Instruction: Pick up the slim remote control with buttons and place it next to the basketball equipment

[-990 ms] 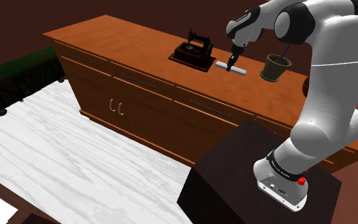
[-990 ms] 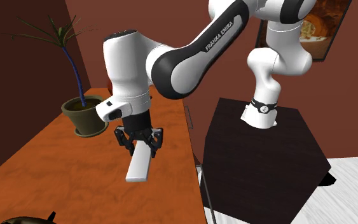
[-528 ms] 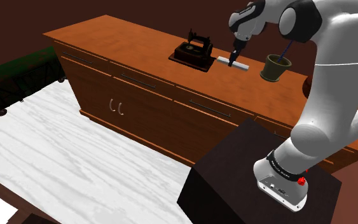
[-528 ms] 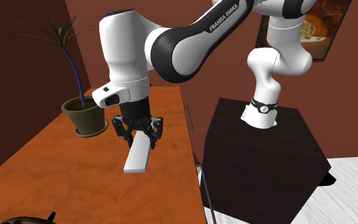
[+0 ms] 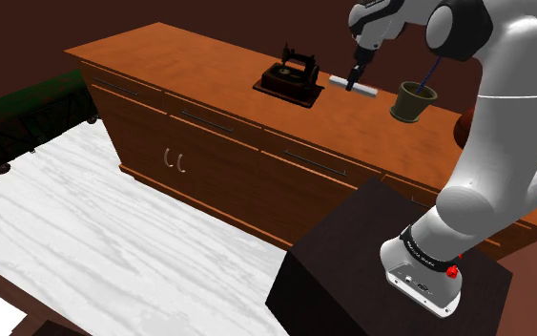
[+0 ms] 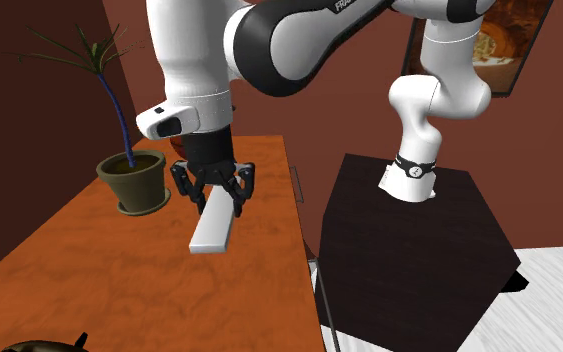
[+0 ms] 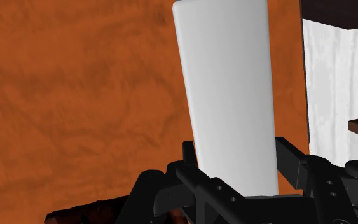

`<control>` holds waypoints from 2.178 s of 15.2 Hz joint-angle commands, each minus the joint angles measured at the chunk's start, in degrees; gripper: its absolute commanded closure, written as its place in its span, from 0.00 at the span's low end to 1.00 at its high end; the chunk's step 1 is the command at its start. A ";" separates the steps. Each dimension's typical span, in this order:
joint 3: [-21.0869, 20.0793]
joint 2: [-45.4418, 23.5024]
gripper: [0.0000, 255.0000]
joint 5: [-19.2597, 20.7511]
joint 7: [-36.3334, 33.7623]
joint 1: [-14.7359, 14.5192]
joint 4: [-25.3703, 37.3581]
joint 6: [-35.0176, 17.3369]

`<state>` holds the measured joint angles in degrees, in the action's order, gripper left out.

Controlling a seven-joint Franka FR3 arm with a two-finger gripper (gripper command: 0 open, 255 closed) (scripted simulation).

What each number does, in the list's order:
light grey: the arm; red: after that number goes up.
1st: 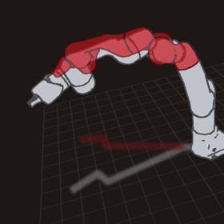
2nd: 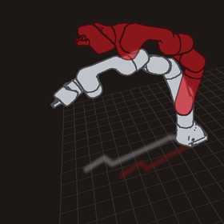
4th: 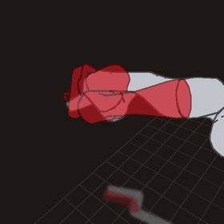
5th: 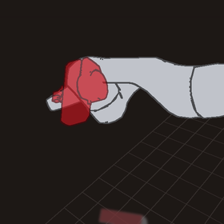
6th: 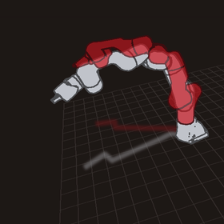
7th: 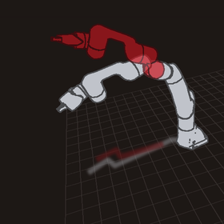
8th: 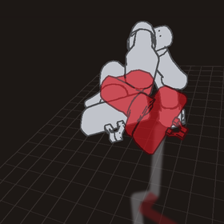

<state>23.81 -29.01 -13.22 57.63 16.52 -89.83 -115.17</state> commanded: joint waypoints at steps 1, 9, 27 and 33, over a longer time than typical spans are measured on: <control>0.16 0.58 1.00 0.29 -0.20 -0.06 0.69 1.23; 0.64 2.28 1.00 1.21 -0.87 -0.06 4.43 6.50; 4.48 13.07 1.00 4.89 5.74 2.83 -3.90 8.53; 7.33 18.15 1.00 6.92 11.60 5.79 -10.58 6.63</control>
<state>30.66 -11.47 -6.56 68.12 21.71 -99.93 -108.61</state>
